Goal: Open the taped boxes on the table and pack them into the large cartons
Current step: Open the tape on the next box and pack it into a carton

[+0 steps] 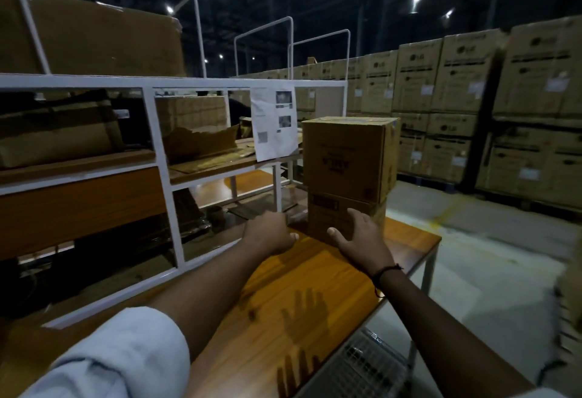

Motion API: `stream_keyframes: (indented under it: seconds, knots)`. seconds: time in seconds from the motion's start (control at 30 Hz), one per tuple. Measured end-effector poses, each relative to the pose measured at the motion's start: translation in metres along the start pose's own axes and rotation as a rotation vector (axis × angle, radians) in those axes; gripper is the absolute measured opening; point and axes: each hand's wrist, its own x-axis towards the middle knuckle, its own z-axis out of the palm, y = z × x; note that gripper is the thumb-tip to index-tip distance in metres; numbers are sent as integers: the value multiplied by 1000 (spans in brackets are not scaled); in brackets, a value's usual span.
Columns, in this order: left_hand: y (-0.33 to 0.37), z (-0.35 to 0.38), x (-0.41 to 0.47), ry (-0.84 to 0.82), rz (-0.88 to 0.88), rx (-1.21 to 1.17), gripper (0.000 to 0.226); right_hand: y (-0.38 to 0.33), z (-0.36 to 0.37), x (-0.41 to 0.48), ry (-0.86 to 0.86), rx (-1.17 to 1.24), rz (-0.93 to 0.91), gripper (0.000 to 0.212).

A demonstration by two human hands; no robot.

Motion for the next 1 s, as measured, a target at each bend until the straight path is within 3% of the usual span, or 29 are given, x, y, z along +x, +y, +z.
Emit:
stream_keyframes:
  seconds: [0.47, 0.7, 0.83, 1.0]
  knots:
    - [10, 84, 197, 50, -81, -518, 46, 112, 47, 157, 307, 225, 210, 84]
    - [16, 115, 293, 117, -134, -776, 69, 158, 71, 212, 385, 257, 256, 86]
    - [15, 125, 340, 128, -130, -856, 71, 173, 83, 241, 466, 294, 246, 83]
    - [12, 138, 389, 12, -97, -1004, 74, 179, 90, 257, 557, 357, 238, 85]
